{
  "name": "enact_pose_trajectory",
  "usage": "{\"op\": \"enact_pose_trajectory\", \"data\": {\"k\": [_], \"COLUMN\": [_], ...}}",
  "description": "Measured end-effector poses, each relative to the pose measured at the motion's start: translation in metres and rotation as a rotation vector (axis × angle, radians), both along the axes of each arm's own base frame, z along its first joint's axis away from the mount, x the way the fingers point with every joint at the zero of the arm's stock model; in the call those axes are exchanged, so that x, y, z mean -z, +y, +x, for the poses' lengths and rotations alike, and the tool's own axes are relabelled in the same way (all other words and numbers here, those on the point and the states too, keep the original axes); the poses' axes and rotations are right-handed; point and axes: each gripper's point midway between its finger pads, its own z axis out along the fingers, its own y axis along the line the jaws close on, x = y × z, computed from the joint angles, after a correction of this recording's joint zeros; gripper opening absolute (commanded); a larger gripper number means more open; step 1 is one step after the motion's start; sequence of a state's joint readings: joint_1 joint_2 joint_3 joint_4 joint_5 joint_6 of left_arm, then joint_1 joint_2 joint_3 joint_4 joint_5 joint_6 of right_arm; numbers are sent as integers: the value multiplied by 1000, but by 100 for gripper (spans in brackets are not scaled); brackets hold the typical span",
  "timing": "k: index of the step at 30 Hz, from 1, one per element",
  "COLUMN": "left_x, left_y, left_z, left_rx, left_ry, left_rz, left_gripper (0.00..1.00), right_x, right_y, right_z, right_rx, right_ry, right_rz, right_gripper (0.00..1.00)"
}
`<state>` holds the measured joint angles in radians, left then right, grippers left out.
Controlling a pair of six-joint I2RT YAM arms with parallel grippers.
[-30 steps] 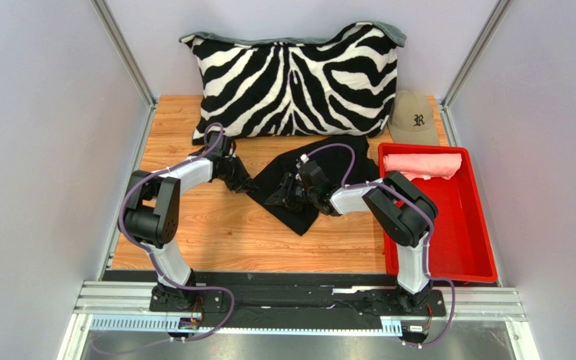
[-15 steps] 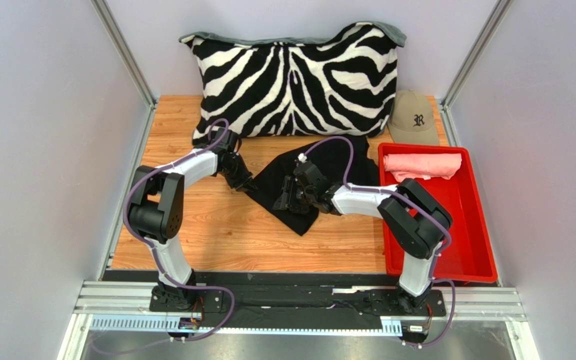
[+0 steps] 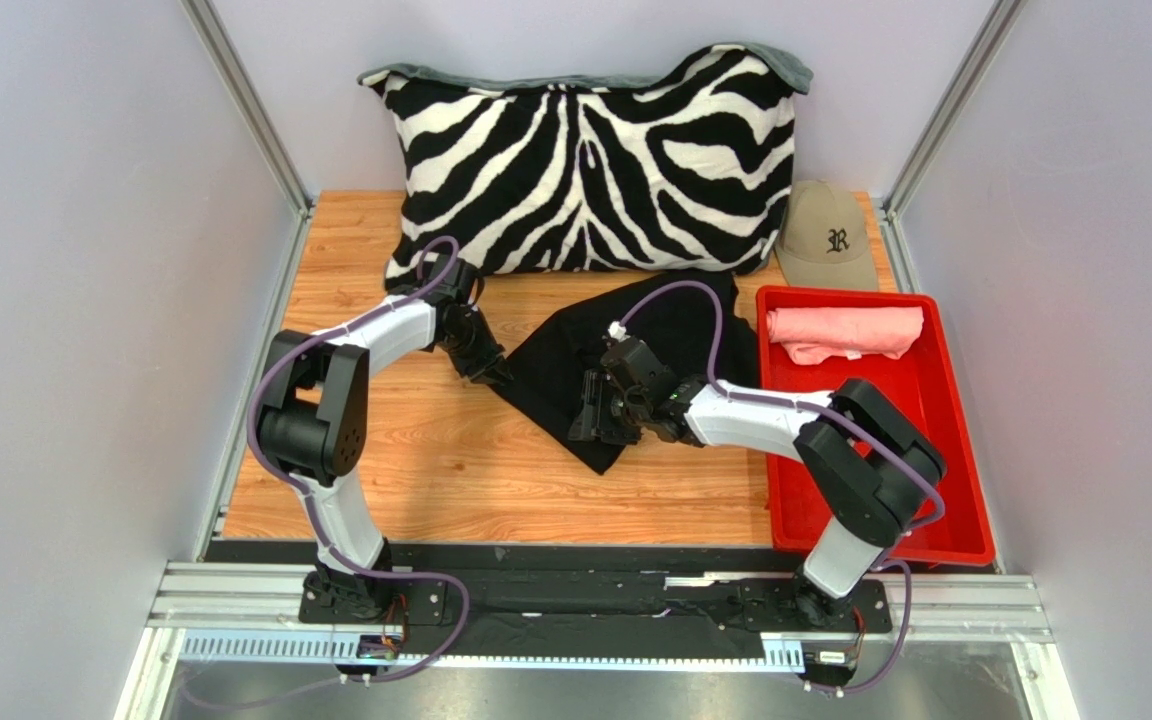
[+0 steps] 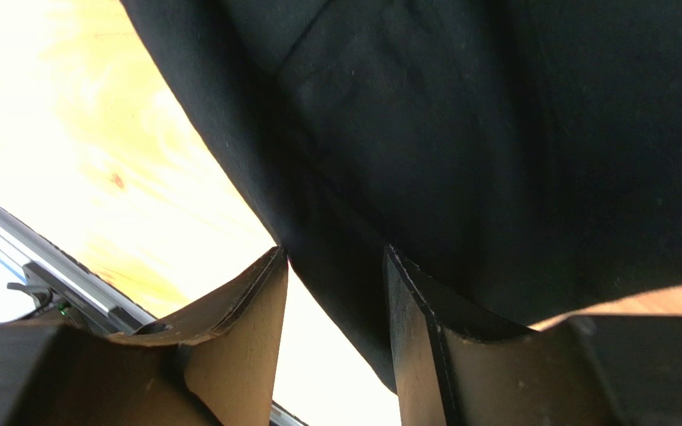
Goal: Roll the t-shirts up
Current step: Roll the T-shirt to the center of the board.
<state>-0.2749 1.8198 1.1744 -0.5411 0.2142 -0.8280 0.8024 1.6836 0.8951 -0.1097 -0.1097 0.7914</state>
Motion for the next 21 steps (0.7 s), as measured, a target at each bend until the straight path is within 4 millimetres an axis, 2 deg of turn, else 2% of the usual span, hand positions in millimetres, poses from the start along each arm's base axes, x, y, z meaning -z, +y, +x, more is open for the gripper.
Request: {"op": "enact_pose_trajectory", "data": {"k": [9,14,21], "left_x": [0,0,0], "left_y": [1,2,2], "left_z": [0,0,-2], "left_rx": [1,1,4], "left_ry": [1,3,9], "left_rz": [9,13,16], "left_gripper": [28,28,28], "right_x": [-1,2,7], "right_y": [-10,-10,-8], "right_z": [-13,-19,-31], "right_rx": [-20,-35,-36], "right_ry": [8,26,86], "right_rz": [-17,-9,25], "right_gripper": [47,38,41]}}
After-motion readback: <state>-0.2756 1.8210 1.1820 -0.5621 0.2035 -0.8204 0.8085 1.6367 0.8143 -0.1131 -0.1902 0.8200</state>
